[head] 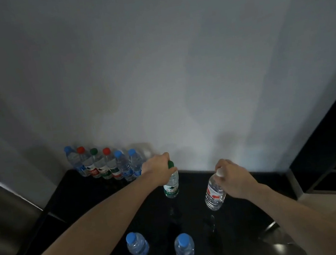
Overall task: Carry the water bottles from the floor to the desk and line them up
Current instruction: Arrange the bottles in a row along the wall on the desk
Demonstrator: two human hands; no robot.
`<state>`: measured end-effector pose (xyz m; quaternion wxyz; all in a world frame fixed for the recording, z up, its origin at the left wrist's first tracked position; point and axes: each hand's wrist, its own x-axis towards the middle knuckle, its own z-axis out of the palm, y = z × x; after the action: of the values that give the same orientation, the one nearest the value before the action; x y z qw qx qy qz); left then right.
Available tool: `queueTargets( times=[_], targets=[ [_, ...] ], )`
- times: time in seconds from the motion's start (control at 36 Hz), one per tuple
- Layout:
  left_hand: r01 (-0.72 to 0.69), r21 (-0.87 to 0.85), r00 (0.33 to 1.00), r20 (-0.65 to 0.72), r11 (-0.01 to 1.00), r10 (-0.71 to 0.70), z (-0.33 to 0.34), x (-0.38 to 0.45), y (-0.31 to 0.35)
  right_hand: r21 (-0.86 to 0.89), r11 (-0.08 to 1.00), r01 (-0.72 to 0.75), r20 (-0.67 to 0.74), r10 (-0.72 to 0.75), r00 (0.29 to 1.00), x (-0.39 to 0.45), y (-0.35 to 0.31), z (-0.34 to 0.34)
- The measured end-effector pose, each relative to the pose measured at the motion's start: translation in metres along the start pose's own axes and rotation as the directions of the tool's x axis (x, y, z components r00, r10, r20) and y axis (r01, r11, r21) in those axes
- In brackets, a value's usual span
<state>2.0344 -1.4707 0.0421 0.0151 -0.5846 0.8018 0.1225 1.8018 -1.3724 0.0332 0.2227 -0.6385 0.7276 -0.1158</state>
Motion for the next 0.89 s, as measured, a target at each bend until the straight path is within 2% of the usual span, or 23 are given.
queueTargets(
  times=[0.36,0.61,0.89],
  targets=[
    [-0.008,0.062,0.999,0.046,0.998,0.005,0.006,0.069,-0.05,-0.082,0.997,0.009,0.074,-0.003,0.997,0.084,-0.039,0.023],
    [-0.004,0.002,0.996,0.084,1.0,0.004,0.02,0.104,-0.082,-0.071,0.997,0.016,0.082,-0.01,0.997,0.126,-0.064,0.041],
    [-0.035,0.08,0.996,0.085,0.996,0.028,0.03,0.125,-0.108,-0.052,0.998,0.026,0.085,-0.021,0.996,0.161,-0.089,0.067]
  ],
)
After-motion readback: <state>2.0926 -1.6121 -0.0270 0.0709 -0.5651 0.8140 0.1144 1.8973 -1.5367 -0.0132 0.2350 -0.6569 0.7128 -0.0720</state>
